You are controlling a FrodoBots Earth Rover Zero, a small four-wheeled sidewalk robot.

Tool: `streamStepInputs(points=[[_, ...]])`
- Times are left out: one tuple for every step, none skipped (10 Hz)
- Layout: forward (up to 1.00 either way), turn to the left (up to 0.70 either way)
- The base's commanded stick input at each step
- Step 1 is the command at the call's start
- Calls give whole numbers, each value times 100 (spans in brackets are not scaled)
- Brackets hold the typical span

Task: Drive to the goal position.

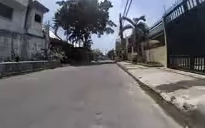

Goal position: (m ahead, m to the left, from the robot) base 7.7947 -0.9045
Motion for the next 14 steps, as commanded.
streamStepInputs(points=[[100,0],[100,0],[100,0],[100,0],[100,0],[100,0],[100,0],[100,0],[100,0],[100,0],[100,-18],[100,-37],[100,-37],[100,-37]])
